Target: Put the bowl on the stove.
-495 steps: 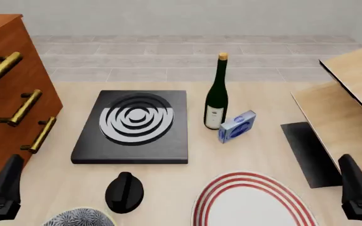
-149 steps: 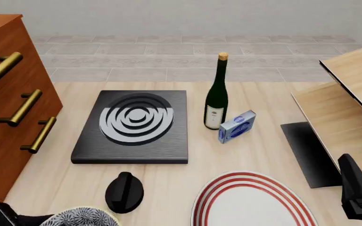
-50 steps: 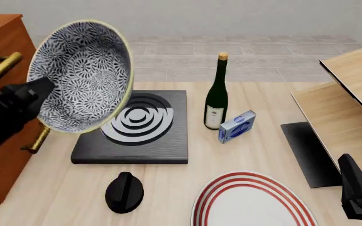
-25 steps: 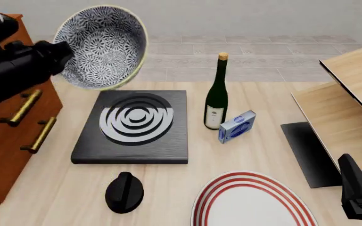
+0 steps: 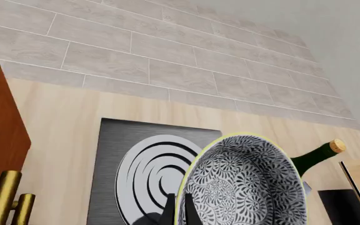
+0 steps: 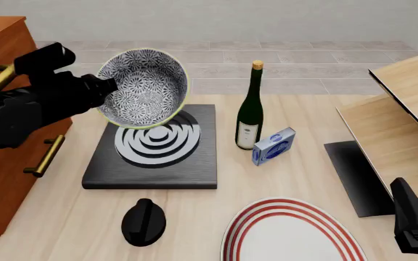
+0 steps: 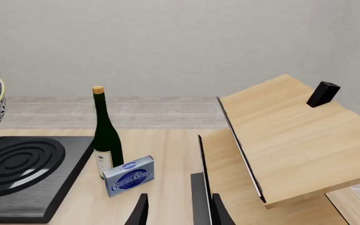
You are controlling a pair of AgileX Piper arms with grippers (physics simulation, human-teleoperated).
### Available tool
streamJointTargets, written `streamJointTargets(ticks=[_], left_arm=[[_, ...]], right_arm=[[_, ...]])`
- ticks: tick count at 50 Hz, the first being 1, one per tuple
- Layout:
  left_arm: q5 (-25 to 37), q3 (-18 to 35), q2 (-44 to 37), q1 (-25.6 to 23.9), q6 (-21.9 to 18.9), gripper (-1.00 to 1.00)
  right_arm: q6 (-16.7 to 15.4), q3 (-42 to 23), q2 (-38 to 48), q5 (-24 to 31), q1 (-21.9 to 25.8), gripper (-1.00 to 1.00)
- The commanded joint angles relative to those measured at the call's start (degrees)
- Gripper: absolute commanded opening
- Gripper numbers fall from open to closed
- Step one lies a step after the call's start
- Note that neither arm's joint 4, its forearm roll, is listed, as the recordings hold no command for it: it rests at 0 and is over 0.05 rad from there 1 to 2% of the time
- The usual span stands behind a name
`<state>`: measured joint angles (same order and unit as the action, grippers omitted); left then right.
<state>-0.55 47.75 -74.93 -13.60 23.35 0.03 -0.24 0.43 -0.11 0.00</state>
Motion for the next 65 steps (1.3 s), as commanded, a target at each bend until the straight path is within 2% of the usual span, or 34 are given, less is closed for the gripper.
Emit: streamJointTargets(ticks=[1, 13, 24, 40, 65], left_arm=[[-1.2, -1.34, -1.21, -2.69, -0.34, -1.0], [-1.14, -1.25, -0.8, -1.99, 0.24, -1.0], [-4.18, -1.68, -5.88, 0.5, -1.08, -1.0], [-5.8, -2.23, -7.99, 0.51, -1.42, -1.0], [-9.06, -1.5, -12.17, -0.81, 0.96, -1.0]], right_arm=[[-0.01, 0.0, -0.01, 0.0, 0.0, 1.0], [0.0, 0.0, -0.01, 0.0, -0.02, 1.0], [0.0, 0.0, 0.0, 0.0, -0.01, 1.0], [-0.01, 0.0, 0.0, 0.0, 0.01, 1.0], [-0.01, 0.0, 0.0, 0.0, 0.0, 1.0]])
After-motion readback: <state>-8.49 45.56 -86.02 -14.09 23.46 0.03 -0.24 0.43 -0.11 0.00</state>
